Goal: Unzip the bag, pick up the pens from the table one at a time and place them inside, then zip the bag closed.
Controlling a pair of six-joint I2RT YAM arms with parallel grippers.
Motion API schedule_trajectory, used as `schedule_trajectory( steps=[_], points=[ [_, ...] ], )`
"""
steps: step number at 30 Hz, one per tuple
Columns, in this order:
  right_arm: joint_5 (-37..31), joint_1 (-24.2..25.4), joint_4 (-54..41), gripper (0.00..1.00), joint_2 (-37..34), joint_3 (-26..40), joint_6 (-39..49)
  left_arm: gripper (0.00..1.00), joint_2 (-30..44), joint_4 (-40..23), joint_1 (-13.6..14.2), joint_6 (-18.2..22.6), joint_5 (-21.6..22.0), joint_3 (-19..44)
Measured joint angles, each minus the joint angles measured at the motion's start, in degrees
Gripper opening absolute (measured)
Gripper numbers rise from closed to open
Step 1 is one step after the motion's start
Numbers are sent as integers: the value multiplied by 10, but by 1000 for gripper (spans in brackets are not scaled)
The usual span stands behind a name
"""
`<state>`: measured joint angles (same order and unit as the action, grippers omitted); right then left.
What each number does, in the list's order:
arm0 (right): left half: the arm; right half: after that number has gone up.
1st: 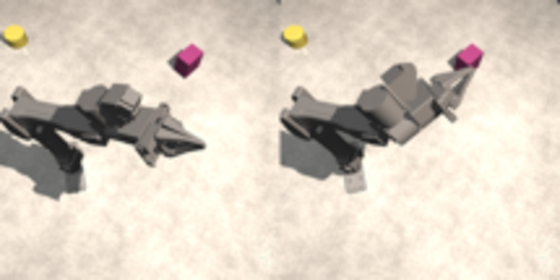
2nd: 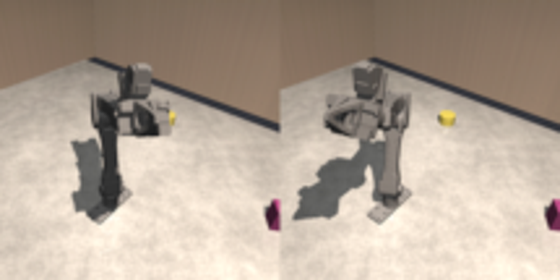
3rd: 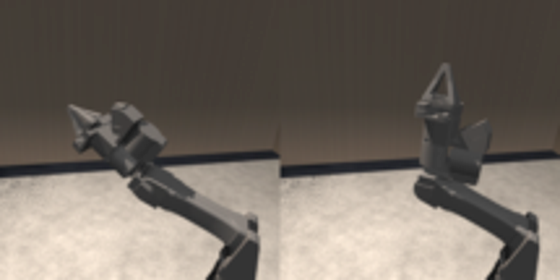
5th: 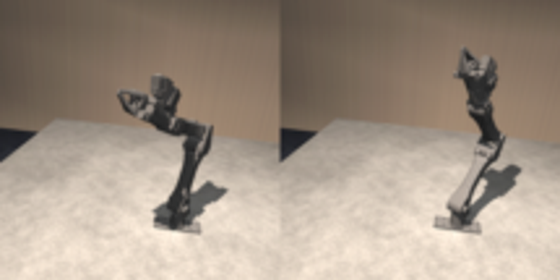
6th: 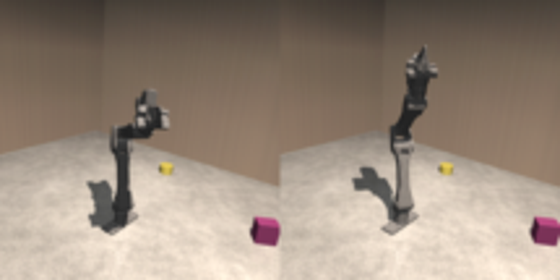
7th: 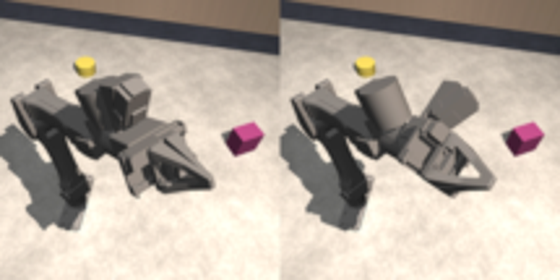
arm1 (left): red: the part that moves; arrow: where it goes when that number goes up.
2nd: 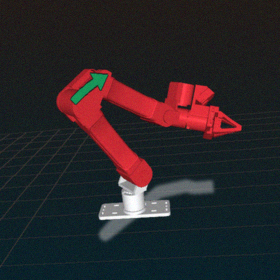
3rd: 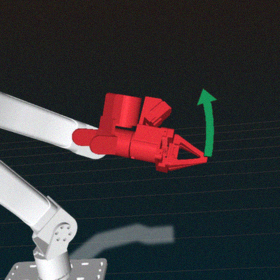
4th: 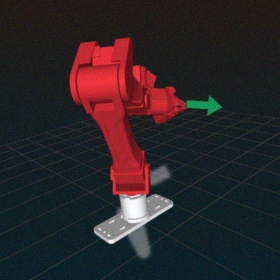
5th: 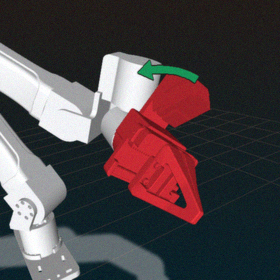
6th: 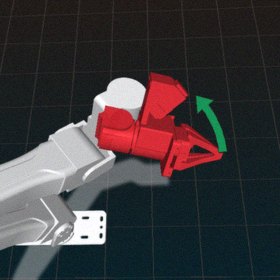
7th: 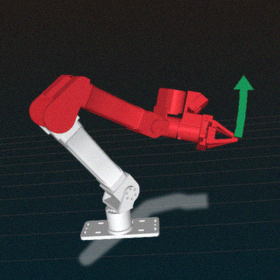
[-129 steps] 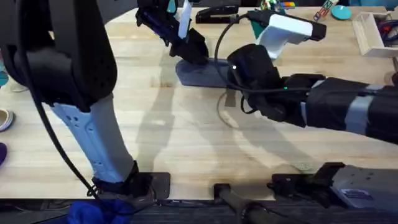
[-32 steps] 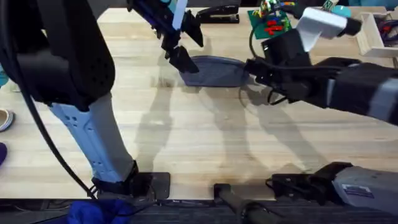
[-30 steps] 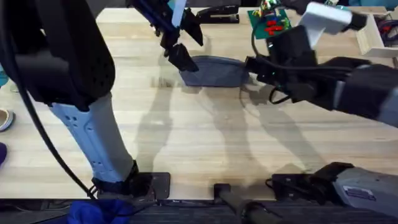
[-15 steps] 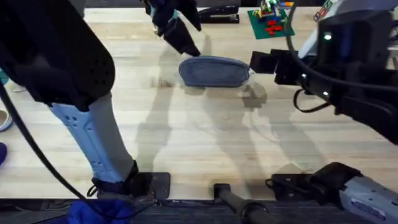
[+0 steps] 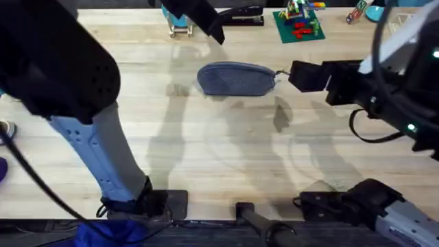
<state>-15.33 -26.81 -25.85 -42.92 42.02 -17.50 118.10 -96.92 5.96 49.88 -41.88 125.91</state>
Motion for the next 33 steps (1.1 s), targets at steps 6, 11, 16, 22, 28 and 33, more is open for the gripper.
schedule_trajectory(
  steps=[6, 11, 16, 22, 28, 33],
  points=[
    [0, 20, 0, 996, 21, 0, 18, 996, -78, 0, 1, -91, 15, 0],
    [0, 34, -2, 996, 24, 7, 30, 995, -155, 1, 10, -189, 52, 2],
    [1, 35, -11, 996, 24, 25, 43, 995, -213, 1, 33, -254, 81, -4],
    [14, 35, -56, 996, 24, 39, 45, 996, -296, 1, 65, -314, 116, -68],
    [49, 35, -117, 996, 24, 58, 46, 995, -374, 1, 83, -357, 136, -169],
    [58, 35, -186, 996, 25, 90, 47, 995, -437, 1, 83, -382, 145, -258]
  ],
)
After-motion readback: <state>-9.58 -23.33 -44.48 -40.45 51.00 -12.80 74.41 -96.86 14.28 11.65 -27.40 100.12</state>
